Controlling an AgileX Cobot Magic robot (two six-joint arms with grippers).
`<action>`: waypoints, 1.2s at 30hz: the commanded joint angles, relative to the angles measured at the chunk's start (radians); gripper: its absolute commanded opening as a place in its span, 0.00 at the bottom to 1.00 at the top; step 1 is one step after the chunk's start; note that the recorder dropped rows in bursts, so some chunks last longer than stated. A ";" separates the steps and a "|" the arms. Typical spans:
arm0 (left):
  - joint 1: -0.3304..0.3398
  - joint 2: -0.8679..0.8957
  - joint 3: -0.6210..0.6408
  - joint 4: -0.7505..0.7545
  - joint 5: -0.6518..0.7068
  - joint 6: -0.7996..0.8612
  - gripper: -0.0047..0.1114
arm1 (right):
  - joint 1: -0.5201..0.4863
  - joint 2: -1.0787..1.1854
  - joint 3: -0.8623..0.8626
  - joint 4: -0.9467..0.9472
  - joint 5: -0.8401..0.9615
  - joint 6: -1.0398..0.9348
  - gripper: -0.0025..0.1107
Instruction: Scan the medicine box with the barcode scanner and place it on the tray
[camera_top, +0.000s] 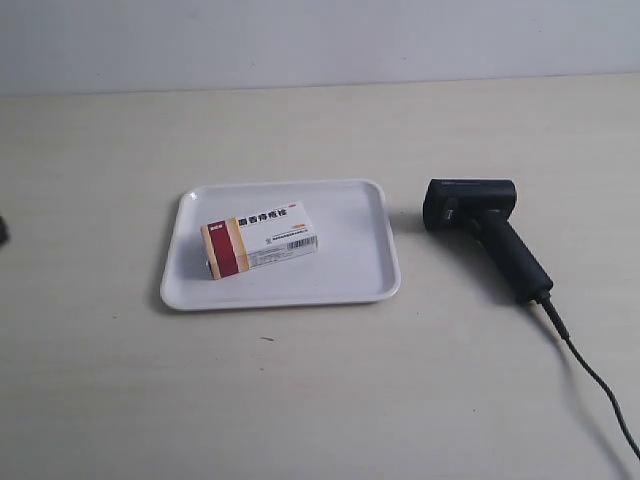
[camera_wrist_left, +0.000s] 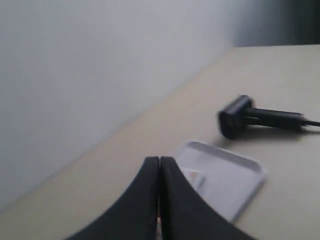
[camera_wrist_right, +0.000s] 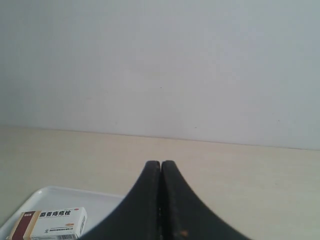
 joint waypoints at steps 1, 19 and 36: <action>0.109 -0.203 0.038 -0.027 0.156 -0.005 0.06 | 0.001 -0.004 0.006 0.000 0.005 0.006 0.02; 0.137 -0.292 0.161 -1.381 0.516 0.926 0.06 | 0.001 -0.004 0.006 0.000 0.005 0.006 0.02; 0.137 -0.392 0.161 -1.512 0.913 1.120 0.06 | 0.001 -0.004 0.006 0.000 0.005 0.006 0.02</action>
